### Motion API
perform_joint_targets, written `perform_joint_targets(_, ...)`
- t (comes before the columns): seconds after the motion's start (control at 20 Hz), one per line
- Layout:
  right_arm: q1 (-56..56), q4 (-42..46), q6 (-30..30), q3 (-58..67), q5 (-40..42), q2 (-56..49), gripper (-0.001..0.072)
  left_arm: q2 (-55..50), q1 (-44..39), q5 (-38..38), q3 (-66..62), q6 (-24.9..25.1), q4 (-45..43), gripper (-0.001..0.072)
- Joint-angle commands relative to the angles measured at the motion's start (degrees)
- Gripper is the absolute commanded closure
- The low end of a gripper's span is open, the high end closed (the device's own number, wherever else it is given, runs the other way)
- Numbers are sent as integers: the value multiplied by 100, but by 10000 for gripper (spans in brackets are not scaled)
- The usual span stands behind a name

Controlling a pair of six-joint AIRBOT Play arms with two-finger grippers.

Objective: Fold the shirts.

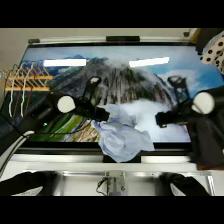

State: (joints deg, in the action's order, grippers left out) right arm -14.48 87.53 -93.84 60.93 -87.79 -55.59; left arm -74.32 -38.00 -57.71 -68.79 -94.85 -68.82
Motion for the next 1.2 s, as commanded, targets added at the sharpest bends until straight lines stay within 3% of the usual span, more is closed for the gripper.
perform_joint_targets(0.0,627,-872,848,-1139,114,-664,159,-26,92,-286,170,-63,-79,667)
perform_joint_targets(0.15,1832,-2221,1362,-1528,107,-1349,159,-26,247,-664,170,63,-323,667)
perform_joint_targets(0.3,2358,-2256,1368,-1746,251,-1762,156,-35,348,-601,170,66,-382,667)
perform_joint_targets(0.35,2339,-2260,1458,-1836,361,-1840,69,-37,358,-546,170,63,-382,667)
perform_joint_targets(0.4,2275,-2249,1510,-1921,466,-1888,61,-42,358,-492,170,66,-385,667)
perform_joint_targets(0.75,1650,-2393,1235,-2177,1390,-2114,61,-42,356,-400,170,61,-367,667)
perform_joint_targets(0.9,1292,-3003,1141,-2177,1561,-2114,66,-42,356,-400,170,46,-365,667)
perform_joint_targets(0.95,1139,-3222,1283,-2177,1561,-2114,216,-42,356,-400,170,46,-365,667)
perform_joint_targets(1.05,909,-3335,1285,-2144,1502,-2096,657,-31,358,-400,164,120,-367,667)
perform_joint_targets(1.15,896,-3287,1270,-1910,1178,-1897,651,31,372,-503,2,415,-422,668)
